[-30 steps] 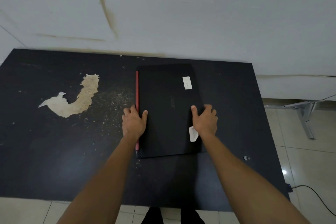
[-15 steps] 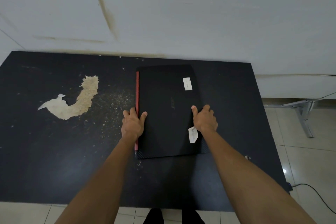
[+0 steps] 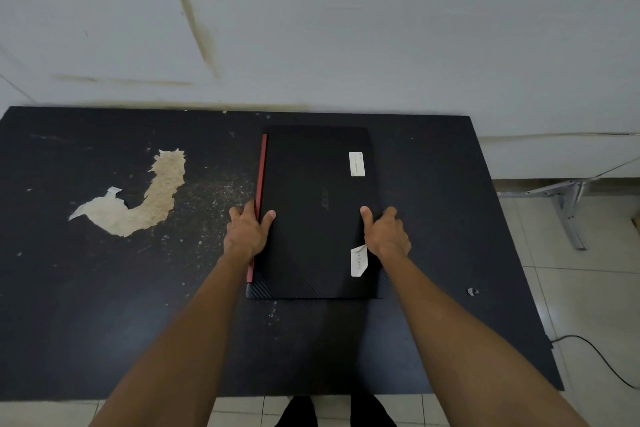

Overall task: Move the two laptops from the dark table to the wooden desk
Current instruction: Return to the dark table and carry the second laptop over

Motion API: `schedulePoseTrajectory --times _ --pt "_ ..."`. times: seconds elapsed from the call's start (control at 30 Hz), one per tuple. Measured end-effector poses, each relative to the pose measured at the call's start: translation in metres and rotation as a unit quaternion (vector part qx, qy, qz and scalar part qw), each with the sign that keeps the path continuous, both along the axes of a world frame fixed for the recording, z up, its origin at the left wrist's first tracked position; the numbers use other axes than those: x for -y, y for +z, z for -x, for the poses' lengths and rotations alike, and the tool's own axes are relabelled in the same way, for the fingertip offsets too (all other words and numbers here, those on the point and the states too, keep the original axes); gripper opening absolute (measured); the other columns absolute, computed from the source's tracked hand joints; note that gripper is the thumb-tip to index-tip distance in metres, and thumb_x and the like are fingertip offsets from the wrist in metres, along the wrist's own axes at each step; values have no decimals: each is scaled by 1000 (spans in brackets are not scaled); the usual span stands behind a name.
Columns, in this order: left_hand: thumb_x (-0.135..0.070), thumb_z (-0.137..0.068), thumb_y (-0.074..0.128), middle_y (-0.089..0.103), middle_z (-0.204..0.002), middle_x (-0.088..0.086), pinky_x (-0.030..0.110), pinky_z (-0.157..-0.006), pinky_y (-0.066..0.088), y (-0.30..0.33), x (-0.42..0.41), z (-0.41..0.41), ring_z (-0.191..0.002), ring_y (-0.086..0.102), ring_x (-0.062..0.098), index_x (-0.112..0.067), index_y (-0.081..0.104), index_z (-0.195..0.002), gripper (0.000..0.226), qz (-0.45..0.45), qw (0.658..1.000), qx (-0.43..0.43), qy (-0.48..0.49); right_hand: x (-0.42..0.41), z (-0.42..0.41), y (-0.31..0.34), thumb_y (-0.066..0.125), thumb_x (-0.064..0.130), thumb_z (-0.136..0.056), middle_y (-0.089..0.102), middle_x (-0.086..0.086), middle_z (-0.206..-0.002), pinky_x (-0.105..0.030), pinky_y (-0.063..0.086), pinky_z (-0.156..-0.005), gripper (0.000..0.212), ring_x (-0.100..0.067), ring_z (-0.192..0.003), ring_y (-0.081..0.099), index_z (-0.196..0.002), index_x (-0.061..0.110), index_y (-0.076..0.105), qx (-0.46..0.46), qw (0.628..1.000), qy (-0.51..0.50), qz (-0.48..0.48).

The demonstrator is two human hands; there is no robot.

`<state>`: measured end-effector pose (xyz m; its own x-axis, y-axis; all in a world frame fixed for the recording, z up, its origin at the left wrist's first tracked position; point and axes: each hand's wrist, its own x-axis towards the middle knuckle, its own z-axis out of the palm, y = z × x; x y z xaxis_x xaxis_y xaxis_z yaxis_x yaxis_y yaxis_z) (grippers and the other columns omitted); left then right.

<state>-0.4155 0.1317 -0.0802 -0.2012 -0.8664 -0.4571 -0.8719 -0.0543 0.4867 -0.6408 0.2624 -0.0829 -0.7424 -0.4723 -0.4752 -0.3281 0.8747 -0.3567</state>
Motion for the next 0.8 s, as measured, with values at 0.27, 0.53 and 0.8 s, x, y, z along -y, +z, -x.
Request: schedulePoseTrajectory --times 0.27,0.53,0.8 --pt "-54 -96 46 33 -140 19 54 -104 42 0 2 -4 -122 48 41 -13 36 -145 64 -8 1000 -11 -7 -3 -1 1 35 66 -99 53 -18 -138 -47 45 -94 71 -40 -122 56 -140 9 39 18 1000 -20 11" --pt "-54 -95 46 33 -141 18 53 -105 42 1 2 -6 -122 49 40 -16 34 -147 65 -14 1000 -21 -13 -3 -2 9 36 67 -99 56 -18 -136 -45 46 -93 71 -39 -123 56 -140 9 41 26 999 -30 -7" --pt "-53 -95 48 35 -142 20 56 -103 42 2 -5 -9 -126 44 42 -11 38 -143 65 19 1000 7 -10 -17 -20 11 39 61 -101 49 -15 -139 -49 44 -98 62 -37 -127 50 -135 10 46 12 993 -99 70"
